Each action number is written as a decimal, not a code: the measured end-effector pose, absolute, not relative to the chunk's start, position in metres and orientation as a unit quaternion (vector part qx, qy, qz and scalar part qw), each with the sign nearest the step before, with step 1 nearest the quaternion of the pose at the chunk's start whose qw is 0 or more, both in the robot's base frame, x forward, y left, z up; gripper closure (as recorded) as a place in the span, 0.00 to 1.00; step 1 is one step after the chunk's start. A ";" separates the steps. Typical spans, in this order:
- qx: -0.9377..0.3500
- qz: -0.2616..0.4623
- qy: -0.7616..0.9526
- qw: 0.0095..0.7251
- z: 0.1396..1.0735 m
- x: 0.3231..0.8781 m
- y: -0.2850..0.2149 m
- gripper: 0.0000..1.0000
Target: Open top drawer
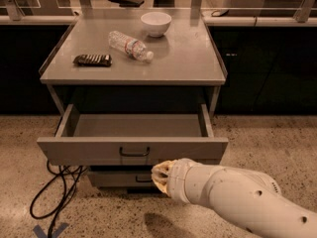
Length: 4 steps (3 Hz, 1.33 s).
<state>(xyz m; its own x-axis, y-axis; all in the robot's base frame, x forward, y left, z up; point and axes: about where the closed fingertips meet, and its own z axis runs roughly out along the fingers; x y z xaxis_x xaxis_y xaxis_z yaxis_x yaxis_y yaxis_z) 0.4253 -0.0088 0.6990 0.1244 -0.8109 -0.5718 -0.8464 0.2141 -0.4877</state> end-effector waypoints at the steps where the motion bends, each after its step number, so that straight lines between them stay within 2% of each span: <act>1: -0.627 0.021 0.661 0.412 0.699 0.425 -0.009 0.35; 2: -0.627 0.021 0.661 0.412 0.699 0.425 -0.009 0.11; 3: -0.627 0.021 0.661 0.412 0.699 0.425 -0.009 0.00; 4: -0.627 0.021 0.661 0.412 0.699 0.425 -0.009 0.00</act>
Offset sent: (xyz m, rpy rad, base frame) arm 0.0000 0.0000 0.0000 0.0000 0.0000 0.0000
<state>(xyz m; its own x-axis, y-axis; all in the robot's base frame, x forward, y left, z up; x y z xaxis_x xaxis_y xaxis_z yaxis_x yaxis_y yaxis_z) 0.4253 -0.0087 0.6991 0.1246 -0.8111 -0.5715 -0.8463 0.2138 -0.4880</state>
